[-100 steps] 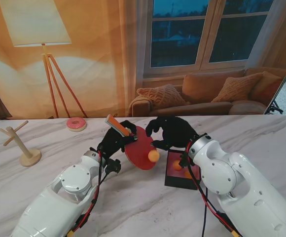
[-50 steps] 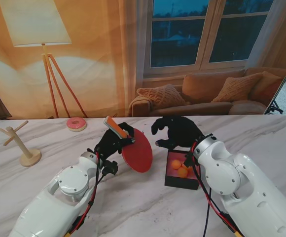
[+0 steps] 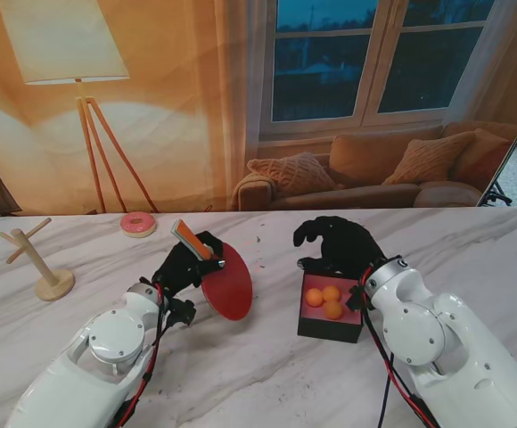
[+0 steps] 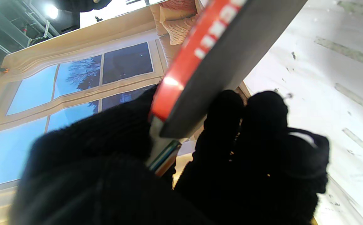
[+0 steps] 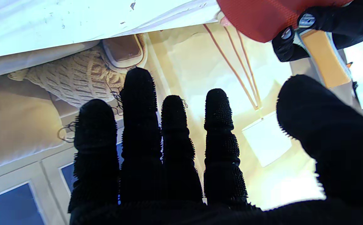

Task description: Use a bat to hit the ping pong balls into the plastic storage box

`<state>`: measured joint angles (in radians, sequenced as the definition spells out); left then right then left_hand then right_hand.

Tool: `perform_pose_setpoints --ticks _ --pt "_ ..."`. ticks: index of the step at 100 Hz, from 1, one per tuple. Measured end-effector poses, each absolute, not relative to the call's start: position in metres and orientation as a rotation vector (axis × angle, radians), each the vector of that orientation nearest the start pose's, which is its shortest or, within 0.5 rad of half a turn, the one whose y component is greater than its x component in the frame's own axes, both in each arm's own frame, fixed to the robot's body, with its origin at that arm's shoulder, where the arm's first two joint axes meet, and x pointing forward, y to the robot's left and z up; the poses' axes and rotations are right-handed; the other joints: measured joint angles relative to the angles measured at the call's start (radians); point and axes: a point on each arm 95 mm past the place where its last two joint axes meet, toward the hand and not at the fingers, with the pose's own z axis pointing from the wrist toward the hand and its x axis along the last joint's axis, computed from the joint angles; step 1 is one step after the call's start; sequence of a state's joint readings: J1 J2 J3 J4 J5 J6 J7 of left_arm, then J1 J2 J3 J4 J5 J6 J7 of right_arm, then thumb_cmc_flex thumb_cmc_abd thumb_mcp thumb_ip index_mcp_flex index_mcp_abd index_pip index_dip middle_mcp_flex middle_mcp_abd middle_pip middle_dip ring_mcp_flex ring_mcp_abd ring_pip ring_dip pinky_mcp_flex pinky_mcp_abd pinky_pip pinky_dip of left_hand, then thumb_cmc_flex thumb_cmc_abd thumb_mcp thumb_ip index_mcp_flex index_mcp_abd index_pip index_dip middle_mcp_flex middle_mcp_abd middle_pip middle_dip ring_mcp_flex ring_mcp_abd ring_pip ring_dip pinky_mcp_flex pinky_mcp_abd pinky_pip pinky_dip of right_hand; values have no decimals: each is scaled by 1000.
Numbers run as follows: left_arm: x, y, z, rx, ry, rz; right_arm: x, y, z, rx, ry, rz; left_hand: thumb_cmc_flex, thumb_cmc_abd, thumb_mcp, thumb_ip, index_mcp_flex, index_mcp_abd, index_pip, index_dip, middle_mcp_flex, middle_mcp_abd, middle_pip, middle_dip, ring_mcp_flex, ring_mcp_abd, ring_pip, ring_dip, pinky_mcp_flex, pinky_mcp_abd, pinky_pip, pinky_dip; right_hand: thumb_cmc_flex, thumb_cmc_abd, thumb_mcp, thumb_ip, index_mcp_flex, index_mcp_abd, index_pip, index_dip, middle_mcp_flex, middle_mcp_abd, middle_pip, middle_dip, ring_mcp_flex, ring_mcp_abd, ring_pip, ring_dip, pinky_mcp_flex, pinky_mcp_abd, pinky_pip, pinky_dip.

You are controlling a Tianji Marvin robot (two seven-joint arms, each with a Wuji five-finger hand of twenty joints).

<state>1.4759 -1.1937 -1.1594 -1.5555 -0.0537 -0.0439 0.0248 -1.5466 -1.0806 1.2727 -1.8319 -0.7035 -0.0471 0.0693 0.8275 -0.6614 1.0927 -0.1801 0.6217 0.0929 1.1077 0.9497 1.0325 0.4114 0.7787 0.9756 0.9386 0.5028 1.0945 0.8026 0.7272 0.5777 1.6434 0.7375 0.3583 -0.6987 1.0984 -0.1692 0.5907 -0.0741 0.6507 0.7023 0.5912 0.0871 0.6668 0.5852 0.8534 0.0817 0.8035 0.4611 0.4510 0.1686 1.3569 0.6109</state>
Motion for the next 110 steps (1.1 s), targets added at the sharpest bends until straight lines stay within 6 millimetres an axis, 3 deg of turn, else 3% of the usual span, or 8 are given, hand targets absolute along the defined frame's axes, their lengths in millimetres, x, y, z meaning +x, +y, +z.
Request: perform_pose_setpoints --ticks 18,23,32,57,78,110 --pt "425 -35 -311 -2139 765 -2169 399 11 -243 1308 1316 1809 0 3 0 0 0 0 0 4 0 0 0 0 0 0 0 0 0 0 0 0 -15 12 -26 1 -22 10 -27 -3 -10 0 -6 -2 -18 0 -24 0 -27 0 -23 2" --pt "424 -32 -312 -2142 766 -2157 398 8 -246 1321 1308 1798 0 3 -1 0 0 0 0 4 0 0 0 0 0 0 0 0 0 0 0 0 -15 21 -38 21 -25 12 -42 -14 -10 0 -1 -2 -42 0 -47 0 -40 0 -26 2" --pt "424 -27 -315 -2151 767 -2128 397 2 -252 1343 1275 1781 0 3 -1 0 0 0 0 4 0 0 0 0 0 0 0 0 0 0 0 0 -25 58 -52 21 -87 32 -79 -29 -21 -1 -10 -3 -59 0 -58 0 -53 0 -44 3" --pt "425 -15 -320 -2151 764 -2076 396 -13 -268 1406 1164 1729 0 3 -1 0 0 0 0 6 0 0 0 0 0 0 0 0 0 0 0 0 -25 62 -64 21 -99 38 -91 -50 -33 0 -20 -3 -79 0 -65 0 -67 0 -46 13" --pt "424 -3 -323 -2167 784 -2030 396 -22 -282 1461 1133 1689 0 8 -10 0 -2 0 0 6 -3 0 -1 0 0 0 0 0 0 0 0 0 -25 77 -75 21 -99 98 -110 -73 -62 1 -18 -4 -125 0 -106 -6 -117 0 -127 14" --pt "423 9 -333 -2227 836 -1936 392 -31 -298 1523 1085 1662 1 19 -26 0 -2 1 -3 6 -6 -8 -1 0 -1 0 0 0 -1 0 0 0 -26 83 -101 22 -101 99 -117 -77 -62 1 -18 -4 -133 0 -121 -11 -131 0 -130 14"
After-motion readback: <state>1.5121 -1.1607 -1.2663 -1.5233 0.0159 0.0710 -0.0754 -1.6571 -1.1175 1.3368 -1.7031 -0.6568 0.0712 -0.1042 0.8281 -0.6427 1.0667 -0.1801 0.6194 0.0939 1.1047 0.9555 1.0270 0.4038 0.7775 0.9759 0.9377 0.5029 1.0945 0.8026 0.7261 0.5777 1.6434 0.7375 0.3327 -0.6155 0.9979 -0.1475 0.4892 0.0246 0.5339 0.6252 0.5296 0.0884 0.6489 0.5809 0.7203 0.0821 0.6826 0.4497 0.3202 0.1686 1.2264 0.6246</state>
